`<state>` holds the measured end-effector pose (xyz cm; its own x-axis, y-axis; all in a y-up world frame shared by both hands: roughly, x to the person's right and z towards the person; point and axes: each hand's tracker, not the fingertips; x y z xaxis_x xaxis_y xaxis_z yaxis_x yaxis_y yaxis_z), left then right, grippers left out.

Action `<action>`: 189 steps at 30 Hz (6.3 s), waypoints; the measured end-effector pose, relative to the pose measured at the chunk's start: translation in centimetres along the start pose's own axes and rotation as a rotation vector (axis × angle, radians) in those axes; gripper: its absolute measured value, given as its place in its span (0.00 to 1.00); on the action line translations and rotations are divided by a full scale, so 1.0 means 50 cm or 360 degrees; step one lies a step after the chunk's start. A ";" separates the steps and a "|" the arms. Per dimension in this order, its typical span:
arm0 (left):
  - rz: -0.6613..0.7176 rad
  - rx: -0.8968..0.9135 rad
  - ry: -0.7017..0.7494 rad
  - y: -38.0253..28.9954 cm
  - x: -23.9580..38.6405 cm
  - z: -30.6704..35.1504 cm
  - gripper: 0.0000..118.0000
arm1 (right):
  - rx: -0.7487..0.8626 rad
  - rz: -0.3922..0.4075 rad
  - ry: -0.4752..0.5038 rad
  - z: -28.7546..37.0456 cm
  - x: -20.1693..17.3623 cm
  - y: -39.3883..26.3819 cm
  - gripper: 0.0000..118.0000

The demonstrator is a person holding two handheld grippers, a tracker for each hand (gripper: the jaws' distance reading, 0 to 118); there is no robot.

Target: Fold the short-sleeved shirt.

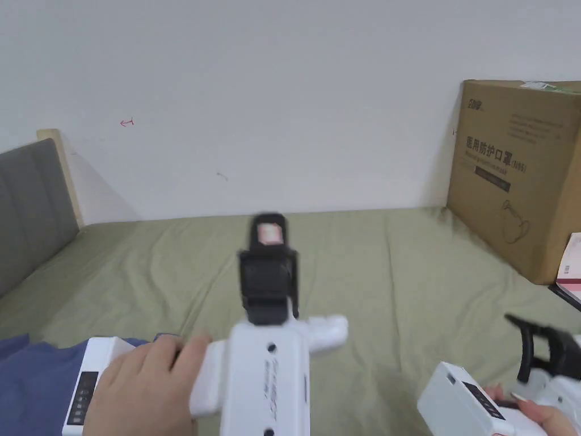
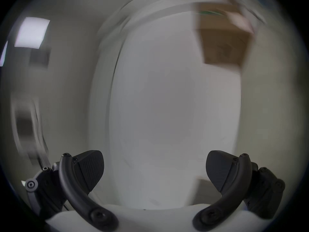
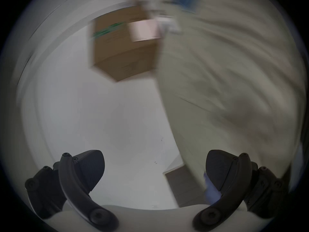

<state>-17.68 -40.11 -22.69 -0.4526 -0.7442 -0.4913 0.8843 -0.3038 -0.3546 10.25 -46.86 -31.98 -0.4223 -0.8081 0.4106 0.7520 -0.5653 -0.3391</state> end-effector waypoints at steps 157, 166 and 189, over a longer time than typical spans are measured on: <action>0.2677 -0.2020 -0.1107 -0.902 0.143 -0.079 0.00 | -0.0586 0.3182 -0.0061 -0.240 -0.033 -0.368 0.00; 0.3167 -0.1106 -0.1284 -0.606 -0.154 -0.314 0.00 | -0.0328 0.3130 -0.0009 -0.142 -0.157 -0.311 0.00; 0.2754 -0.2179 -0.3180 0.039 0.386 -0.265 0.96 | -0.0216 0.3064 -0.0418 -0.086 -0.171 -0.093 0.00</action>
<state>-26.20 -47.17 -43.39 0.8348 0.4563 -0.3081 -0.4128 0.1484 -0.8986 8.19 -38.03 -37.53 0.8690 -0.2299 -0.4381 -0.0002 0.8854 -0.4649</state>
